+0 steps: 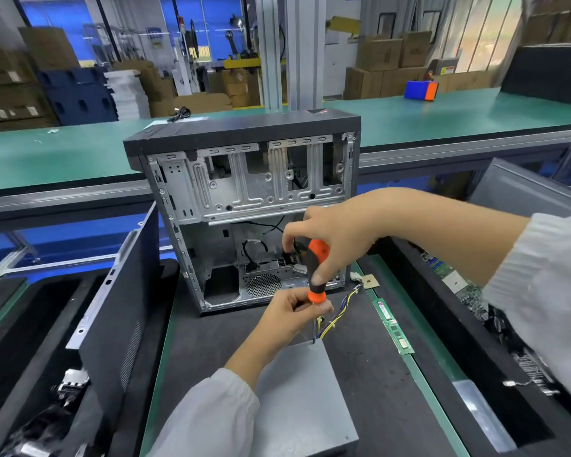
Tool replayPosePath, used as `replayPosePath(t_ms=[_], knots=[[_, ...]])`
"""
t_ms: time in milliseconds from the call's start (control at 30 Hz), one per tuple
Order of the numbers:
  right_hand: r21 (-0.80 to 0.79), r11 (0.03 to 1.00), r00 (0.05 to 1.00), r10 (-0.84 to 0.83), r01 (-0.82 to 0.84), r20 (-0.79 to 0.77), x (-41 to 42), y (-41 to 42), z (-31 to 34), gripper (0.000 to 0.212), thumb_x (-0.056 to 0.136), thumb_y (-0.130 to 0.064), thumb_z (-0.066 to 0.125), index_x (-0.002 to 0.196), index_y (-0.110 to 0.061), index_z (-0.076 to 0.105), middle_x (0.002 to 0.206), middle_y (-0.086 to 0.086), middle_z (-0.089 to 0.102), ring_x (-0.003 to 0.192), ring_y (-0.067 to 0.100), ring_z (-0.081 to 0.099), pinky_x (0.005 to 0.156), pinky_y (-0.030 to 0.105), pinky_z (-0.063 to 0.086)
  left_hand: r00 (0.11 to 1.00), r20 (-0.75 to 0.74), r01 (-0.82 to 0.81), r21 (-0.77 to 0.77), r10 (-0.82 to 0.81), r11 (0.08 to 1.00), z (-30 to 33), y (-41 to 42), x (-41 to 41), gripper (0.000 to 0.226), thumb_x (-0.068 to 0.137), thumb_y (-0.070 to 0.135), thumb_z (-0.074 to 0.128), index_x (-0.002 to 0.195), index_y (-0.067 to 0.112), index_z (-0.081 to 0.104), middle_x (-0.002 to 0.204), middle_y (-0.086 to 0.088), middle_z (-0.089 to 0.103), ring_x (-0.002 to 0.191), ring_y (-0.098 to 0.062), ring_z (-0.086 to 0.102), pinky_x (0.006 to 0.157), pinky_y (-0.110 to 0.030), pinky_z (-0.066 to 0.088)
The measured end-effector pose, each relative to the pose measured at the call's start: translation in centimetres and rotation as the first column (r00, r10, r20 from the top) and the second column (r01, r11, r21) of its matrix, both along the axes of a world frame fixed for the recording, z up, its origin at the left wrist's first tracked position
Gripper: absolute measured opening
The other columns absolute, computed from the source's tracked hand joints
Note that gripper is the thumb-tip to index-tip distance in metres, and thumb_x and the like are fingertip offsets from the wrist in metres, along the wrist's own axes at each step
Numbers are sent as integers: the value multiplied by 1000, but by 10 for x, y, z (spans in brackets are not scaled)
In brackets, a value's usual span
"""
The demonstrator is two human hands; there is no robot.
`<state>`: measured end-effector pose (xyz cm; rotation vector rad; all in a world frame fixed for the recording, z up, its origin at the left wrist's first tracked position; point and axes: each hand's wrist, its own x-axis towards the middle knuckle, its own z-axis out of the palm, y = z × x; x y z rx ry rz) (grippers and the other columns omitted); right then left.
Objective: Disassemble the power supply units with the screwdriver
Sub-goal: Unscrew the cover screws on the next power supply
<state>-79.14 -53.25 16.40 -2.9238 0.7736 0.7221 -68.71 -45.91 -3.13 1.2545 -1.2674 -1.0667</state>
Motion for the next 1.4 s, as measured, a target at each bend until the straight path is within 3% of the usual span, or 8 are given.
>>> replayPosePath(t_ms=[167, 300, 500, 700, 967, 1133, 1267, 1400], knots=[[-152, 982, 992, -100, 111, 81, 7, 8, -22, 48, 95, -52, 46, 91, -4, 49, 72, 10, 60, 48, 23, 62, 51, 30, 52, 1000, 3, 13, -1, -13, 1000, 0, 1, 2, 9, 92, 9, 64, 90, 2, 68, 54, 20, 56, 48, 8, 48, 51, -3, 35], [52, 995, 996, 85, -84, -28, 3, 2, -8, 39, 88, -14, 60, 122, -26, 45, 116, 4, 47, 81, 13, 53, 60, 27, 41, 1000, -23, -16, -15, 16, 1000, 2, 0, -1, 5, 89, 11, 69, 84, 9, 70, 65, -10, 39, 55, -8, 33, 54, -10, 30], [-65, 969, 969, -236, 240, 72, -1, -1, -11, 78, 73, -79, 51, 99, -5, 53, 82, 9, 67, 55, 23, 70, 59, 30, 58, 1000, -14, -7, -24, 7, 1000, 3, -2, -1, 22, 92, 10, 66, 72, 15, 57, 63, -2, 18, 51, -5, 22, 48, -10, 27], [154, 988, 1000, -17, 19, -17, 2, -9, -4, 40, 87, -15, 61, 121, -30, 45, 108, 7, 51, 76, 24, 60, 66, 34, 50, 999, -33, 20, -24, -21, 1000, 6, -1, 0, 8, 90, 3, 66, 82, 4, 63, 57, 6, 28, 47, 0, 26, 49, -6, 30], [-100, 982, 987, -161, 161, 2, 7, -1, -19, 52, 91, -57, 49, 92, -5, 52, 67, 12, 66, 43, 21, 63, 53, 28, 54, 999, -14, 35, -21, -35, 999, 6, -3, -1, 16, 91, 8, 67, 76, 14, 64, 60, -2, 20, 54, -9, 21, 52, -14, 26], [87, 992, 995, 85, -89, 53, 4, -8, -12, 50, 82, -34, 71, 124, -33, 44, 112, -3, 42, 91, 19, 54, 71, 31, 46, 999, -44, -7, -16, 7, 1000, 3, -2, 1, 20, 90, 7, 67, 73, 15, 59, 62, -2, 25, 51, -3, 28, 51, -8, 31], [76, 989, 984, -137, 129, 117, 5, -8, -24, 66, 73, -73, 58, 114, -22, 47, 84, -4, 57, 64, 19, 70, 64, 32, 56, 1000, 4, -17, -1, 17, 1000, 3, -2, 3, 18, 91, 8, 66, 78, 0, 56, 63, -14, 23, 51, -5, 27, 51, -12, 31], [67, 988, 967, -148, 137, 207, 9, -13, -39, 36, 90, -54, 54, 78, -21, 44, 42, -1, 61, 42, 17, 65, 50, 25, 53, 1000, -3, 6, -3, -6, 1000, 4, -4, 4, 16, 89, 5, 68, 78, -3, 59, 56, 4, 19, 51, -7, 23, 53, -13, 30]])
